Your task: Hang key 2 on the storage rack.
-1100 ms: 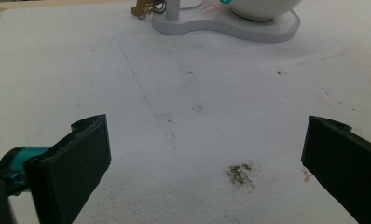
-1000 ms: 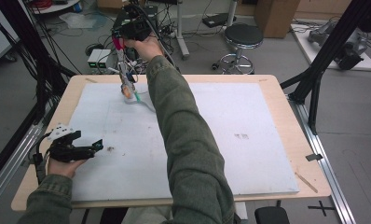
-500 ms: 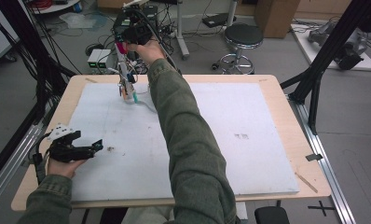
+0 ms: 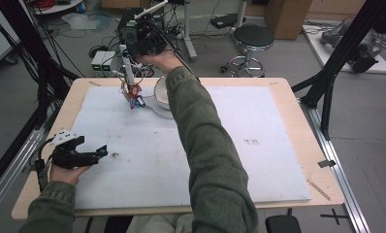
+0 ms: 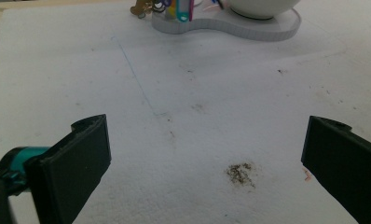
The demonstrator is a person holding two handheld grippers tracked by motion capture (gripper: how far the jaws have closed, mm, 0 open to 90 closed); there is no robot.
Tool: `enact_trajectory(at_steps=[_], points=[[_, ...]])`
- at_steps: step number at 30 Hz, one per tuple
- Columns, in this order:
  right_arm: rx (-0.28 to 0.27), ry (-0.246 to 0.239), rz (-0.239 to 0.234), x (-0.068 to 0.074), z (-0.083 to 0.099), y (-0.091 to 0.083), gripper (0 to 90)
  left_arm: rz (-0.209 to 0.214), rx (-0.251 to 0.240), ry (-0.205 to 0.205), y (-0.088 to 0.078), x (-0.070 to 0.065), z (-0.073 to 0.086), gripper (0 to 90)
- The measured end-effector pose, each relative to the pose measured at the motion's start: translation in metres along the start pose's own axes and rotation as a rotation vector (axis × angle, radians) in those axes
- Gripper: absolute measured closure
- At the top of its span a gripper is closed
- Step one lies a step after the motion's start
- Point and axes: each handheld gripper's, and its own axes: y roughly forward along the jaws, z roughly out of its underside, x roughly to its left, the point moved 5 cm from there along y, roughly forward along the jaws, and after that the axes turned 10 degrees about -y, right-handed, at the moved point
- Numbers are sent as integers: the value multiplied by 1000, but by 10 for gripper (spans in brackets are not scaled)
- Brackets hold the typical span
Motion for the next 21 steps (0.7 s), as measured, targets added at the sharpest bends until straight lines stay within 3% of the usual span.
enact_trajectory(at_steps=[3,21], points=[[28,-6,9,-1,8,-4,9,-1,0,2,1,0,0,17],[2,57,66,-18,55,-43,8,-4,-3,-2,3,0,0,18]])
